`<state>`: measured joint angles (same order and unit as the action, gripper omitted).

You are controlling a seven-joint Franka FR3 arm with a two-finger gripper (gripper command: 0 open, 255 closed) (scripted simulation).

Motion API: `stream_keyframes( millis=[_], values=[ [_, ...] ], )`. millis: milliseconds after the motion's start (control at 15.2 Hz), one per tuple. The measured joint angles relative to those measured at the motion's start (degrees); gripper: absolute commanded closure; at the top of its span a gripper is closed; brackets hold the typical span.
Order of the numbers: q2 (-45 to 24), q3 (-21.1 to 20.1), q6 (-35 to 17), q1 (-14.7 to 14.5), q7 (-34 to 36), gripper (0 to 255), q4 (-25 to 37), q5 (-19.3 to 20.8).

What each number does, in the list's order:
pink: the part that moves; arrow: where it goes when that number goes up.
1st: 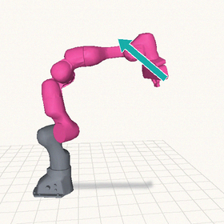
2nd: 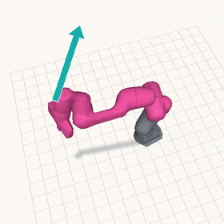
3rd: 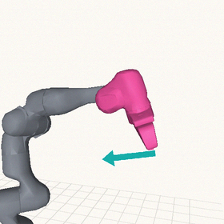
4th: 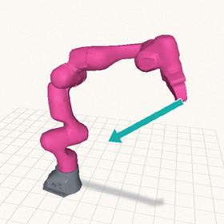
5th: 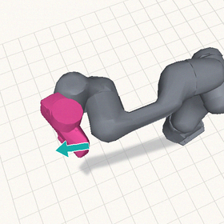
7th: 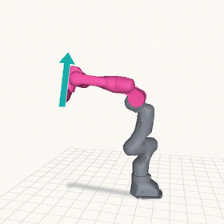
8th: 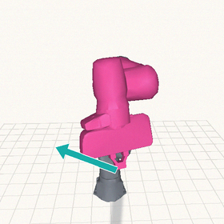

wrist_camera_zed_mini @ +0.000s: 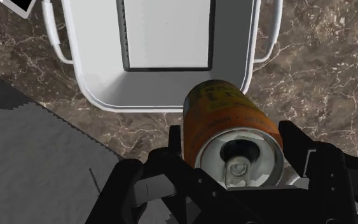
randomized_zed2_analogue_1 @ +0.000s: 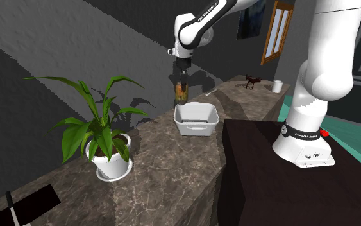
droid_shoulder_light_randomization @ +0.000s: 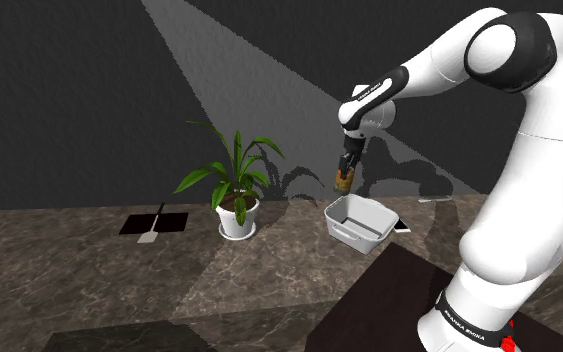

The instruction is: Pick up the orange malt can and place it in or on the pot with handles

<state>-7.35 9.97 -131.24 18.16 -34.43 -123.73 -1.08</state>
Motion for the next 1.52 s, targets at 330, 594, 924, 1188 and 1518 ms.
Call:
stream_keyframes(
  millis=[330,594,924,1188,1518],
  values=[
    [4.31,2.88,-0.3,3.28,-5.76,255,-4.55,0.76],
    [5.68,5.01,-0.68,5.56,-10.01,255,-6.24,1.02],
    [3.35,5.17,-4.13,5.85,-11.1,255,-7.48,0.15],
    [1.02,5.02,-7.33,5.93,-11.75,255,-8.44,-0.8],
    [-1.86,4.76,-10.82,6.17,-12.71,255,-9.16,-2.08]
  ],
)
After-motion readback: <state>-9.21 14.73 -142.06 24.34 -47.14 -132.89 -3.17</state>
